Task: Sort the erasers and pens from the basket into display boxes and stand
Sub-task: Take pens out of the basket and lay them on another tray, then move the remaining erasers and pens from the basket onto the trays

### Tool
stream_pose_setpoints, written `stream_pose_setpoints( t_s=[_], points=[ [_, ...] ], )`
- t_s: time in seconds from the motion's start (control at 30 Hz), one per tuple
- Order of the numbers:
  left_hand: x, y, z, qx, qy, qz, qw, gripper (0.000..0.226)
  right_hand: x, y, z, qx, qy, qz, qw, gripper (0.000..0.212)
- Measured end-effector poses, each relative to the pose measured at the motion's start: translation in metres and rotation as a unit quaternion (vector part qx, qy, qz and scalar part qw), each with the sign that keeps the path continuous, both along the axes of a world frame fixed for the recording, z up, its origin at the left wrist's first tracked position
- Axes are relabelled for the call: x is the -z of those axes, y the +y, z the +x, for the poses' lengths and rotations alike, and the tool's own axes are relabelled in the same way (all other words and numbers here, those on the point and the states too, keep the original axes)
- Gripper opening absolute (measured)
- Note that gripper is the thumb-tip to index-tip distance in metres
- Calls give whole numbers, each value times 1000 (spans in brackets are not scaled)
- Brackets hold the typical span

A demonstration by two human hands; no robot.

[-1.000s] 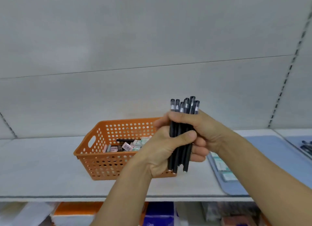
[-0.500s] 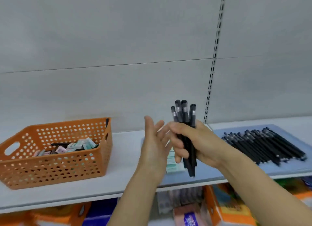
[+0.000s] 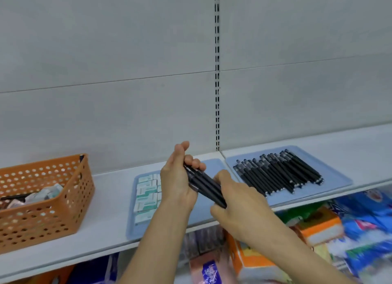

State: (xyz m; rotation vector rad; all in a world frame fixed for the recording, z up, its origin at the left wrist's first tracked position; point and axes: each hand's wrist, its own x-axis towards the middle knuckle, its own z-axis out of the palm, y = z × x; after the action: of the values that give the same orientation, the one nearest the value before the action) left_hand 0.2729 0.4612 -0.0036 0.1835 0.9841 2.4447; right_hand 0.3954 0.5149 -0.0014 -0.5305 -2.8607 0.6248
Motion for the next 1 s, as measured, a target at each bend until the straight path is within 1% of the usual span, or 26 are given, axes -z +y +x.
stream_pose_setpoints(
  t_s=[0.03,0.07,0.13,0.17,0.23,0.3,0.33,0.37,0.4,0.43,0.47,0.5,0.53,0.57,0.7,0.77,0.83,0.9,0.93,1.0],
  points=[
    [2,4,3,10,8,-10,1000,30,5,2,2,0,31,31,999,18],
    [2,8,6,29,29,-30,999,35,8,6,4,-3,53,16,998,17],
    [3,15,10,72,99,-101,987,43,10,19,11,-3,66,-56,996,22],
    [3,19,10,89,138,-142,976,47,9,28,15,0,63,-85,994,25],
    [4,29,11,114,219,-244,938,52,9,49,22,23,49,-117,992,25],
    [11,41,15,130,295,-339,884,51,17,83,22,78,60,-100,990,19],
    [19,47,18,142,345,-378,847,51,22,103,19,119,65,-81,987,19],
    [29,53,22,151,415,-413,796,54,27,122,16,162,57,-62,983,23],
    [42,60,24,160,495,-451,725,58,32,138,11,198,33,-39,979,30],
    [55,65,26,167,567,-488,642,63,37,150,6,221,1,-13,975,37],
    [66,69,27,167,618,-518,567,68,41,159,0,234,-32,11,972,41],
    [74,71,27,168,644,-541,514,72,45,164,-6,241,-57,31,968,43],
    [80,73,26,170,654,-555,485,74,49,167,-11,244,-72,45,966,44],
    [83,74,26,172,655,-560,478,75,52,168,-16,245,-78,58,965,46],
    [84,75,23,174,648,-545,502,73,60,165,-22,251,-96,127,955,51],
    [82,70,22,166,638,-531,533,71,62,161,-19,250,-108,164,948,52],
    [78,59,21,131,630,-510,570,65,62,157,-15,249,-123,192,941,51],
    [71,41,18,87,630,-495,593,58,59,149,-13,246,-136,222,934,48],
    [67,30,17,70,625,-487,606,55,57,143,-13,242,-130,240,931,47],
    [57,6,13,41,603,-473,641,50,51,126,-17,221,-87,263,935,47]
  ],
)
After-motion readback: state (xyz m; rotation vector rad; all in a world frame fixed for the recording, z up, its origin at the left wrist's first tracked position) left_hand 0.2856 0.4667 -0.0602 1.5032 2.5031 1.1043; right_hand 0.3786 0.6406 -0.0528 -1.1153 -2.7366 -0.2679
